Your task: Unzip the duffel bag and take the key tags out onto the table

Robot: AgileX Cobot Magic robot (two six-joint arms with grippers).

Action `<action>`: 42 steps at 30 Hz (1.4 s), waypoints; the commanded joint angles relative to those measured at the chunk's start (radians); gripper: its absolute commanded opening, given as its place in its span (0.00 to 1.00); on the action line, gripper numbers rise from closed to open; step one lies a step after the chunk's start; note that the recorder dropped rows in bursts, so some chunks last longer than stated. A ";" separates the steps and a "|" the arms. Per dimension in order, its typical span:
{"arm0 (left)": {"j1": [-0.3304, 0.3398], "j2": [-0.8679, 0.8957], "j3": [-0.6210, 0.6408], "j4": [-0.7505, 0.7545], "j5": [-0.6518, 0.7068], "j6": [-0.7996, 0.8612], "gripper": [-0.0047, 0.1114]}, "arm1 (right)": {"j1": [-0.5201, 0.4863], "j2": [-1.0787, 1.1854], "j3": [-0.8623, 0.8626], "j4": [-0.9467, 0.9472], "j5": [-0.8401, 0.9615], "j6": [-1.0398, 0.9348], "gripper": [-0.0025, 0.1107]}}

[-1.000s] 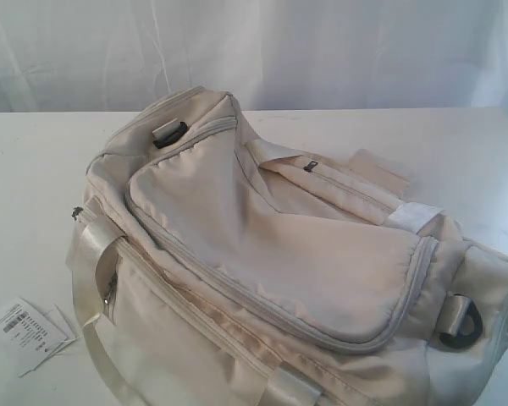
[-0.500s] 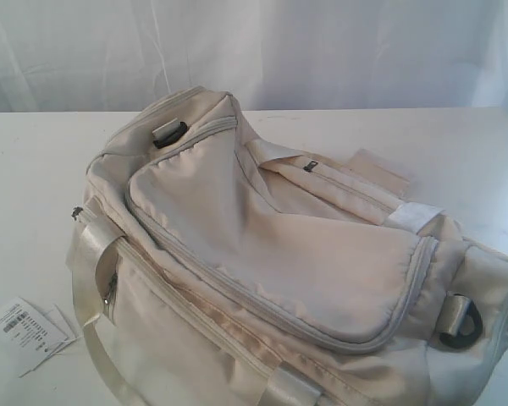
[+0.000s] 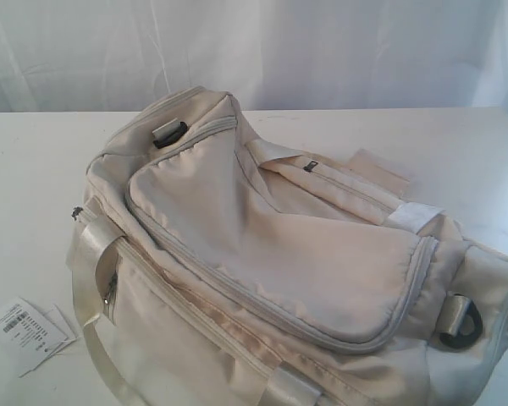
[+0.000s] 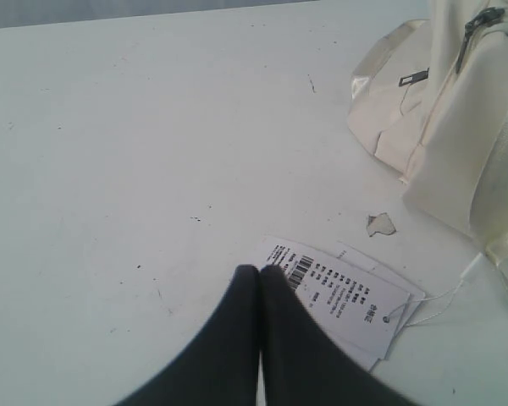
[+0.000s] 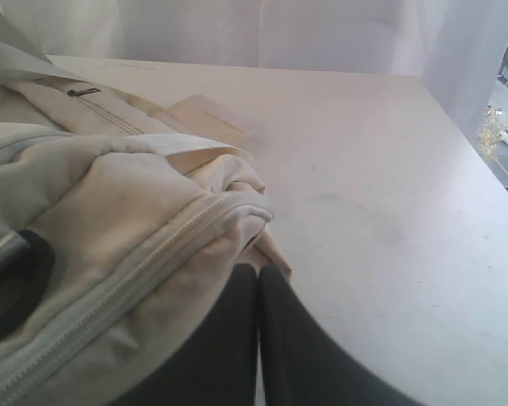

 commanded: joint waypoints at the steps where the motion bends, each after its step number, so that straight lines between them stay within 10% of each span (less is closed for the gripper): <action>1: 0.002 -0.005 0.004 -0.004 -0.013 0.026 0.04 | 0.000 -0.005 0.005 0.000 -0.003 -0.018 0.02; 18: 0.002 -0.005 0.004 -0.013 -0.207 0.119 0.04 | 0.000 -0.005 0.005 -0.041 -0.039 -0.109 0.02; 30: 0.002 -0.005 0.004 -0.015 -0.644 0.119 0.04 | 0.000 -0.005 0.005 -0.039 -0.332 -0.090 0.02; 36: 0.002 -0.005 0.004 -0.015 -1.020 -0.086 0.04 | 0.000 -0.005 0.005 0.007 -0.479 0.251 0.02; 42: 0.002 0.017 -0.123 -0.092 -0.826 -0.301 0.04 | 0.000 -0.005 0.005 0.009 -0.552 0.601 0.02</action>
